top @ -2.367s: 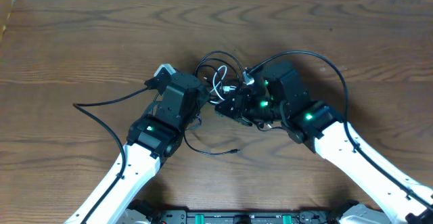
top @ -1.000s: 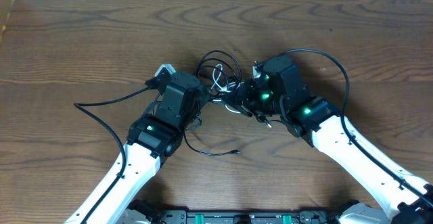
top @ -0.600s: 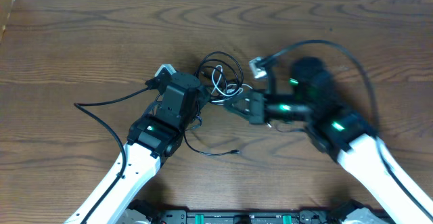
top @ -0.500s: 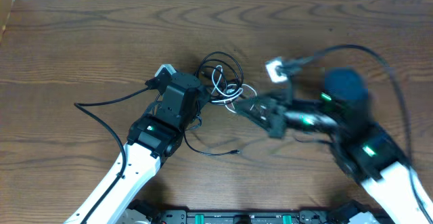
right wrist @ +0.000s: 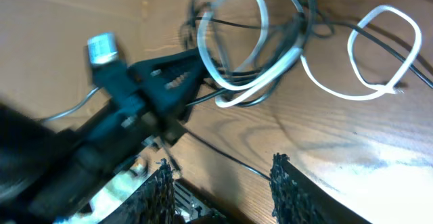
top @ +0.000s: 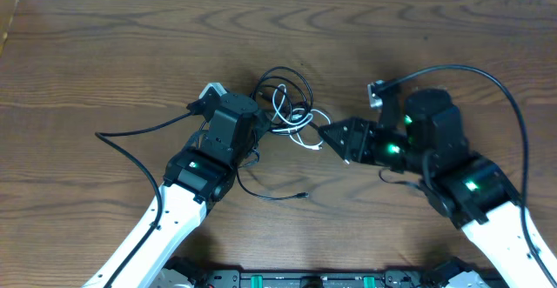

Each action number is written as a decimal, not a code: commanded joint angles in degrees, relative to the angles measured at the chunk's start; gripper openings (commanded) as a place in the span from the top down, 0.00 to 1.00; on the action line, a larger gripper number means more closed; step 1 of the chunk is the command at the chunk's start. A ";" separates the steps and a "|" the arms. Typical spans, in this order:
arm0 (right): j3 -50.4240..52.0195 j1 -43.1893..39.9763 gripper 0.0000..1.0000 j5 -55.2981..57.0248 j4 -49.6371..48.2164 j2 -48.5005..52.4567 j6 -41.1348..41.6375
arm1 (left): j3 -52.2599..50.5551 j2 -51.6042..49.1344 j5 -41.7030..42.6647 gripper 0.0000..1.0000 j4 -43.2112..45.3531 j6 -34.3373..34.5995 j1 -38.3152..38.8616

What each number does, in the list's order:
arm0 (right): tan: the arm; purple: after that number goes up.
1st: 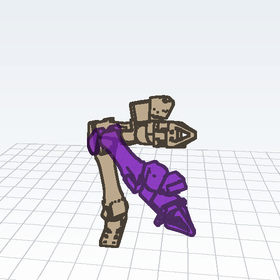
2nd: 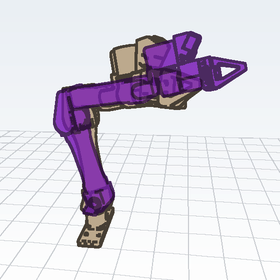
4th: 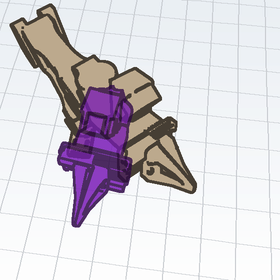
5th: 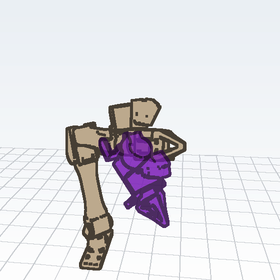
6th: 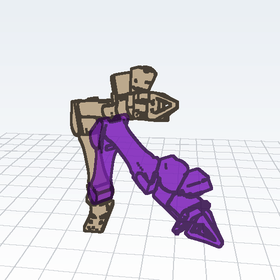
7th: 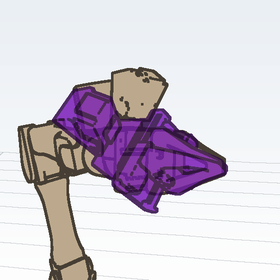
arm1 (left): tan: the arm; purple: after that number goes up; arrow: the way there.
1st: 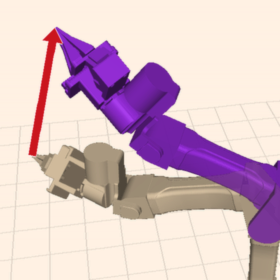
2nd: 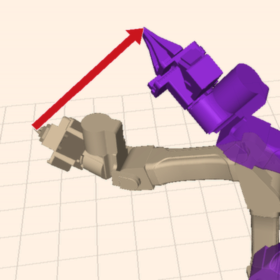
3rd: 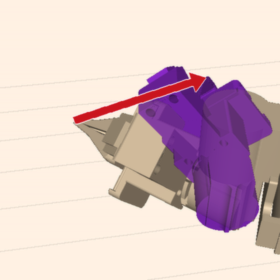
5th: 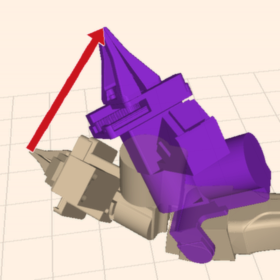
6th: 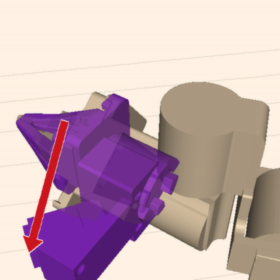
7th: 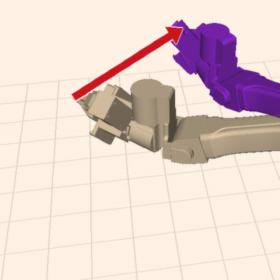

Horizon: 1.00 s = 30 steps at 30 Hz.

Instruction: Untangle cables

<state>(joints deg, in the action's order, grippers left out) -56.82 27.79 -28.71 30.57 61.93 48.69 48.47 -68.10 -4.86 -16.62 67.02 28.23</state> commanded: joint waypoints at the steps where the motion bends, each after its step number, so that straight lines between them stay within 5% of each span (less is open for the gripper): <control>1: 0.11 -0.33 0.56 -3.06 -5.20 6.36 7.98 | 0.50 -0.07 -0.96 0.93 -0.07 -1.01 -0.13; 14: 0.11 -0.04 0.61 -6.64 -14.64 19.58 21.57 | 0.50 -0.07 -0.68 0.92 -0.07 -1.03 -0.13; 16: 0.11 -0.04 0.70 -6.64 -15.74 19.80 21.59 | 0.50 -0.07 -0.68 0.92 -0.07 -1.03 -0.13; 19: 0.11 -0.04 0.98 -7.21 -15.87 19.78 21.55 | 0.50 -0.07 -0.70 0.92 -0.07 -1.03 -0.13; 20: 0.11 -0.04 0.99 -7.82 -15.82 19.78 21.53 | 0.50 -0.07 -0.70 0.92 -0.07 -1.03 -0.13; 30: 0.11 -0.04 0.99 -27.74 -30.91 16.98 5.07 | 0.50 -0.07 -0.70 0.92 -0.07 -1.03 -0.13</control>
<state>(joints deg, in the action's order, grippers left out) -56.40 27.66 -45.63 4.73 81.47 61.08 48.47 -68.14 -4.84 -16.53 67.05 28.23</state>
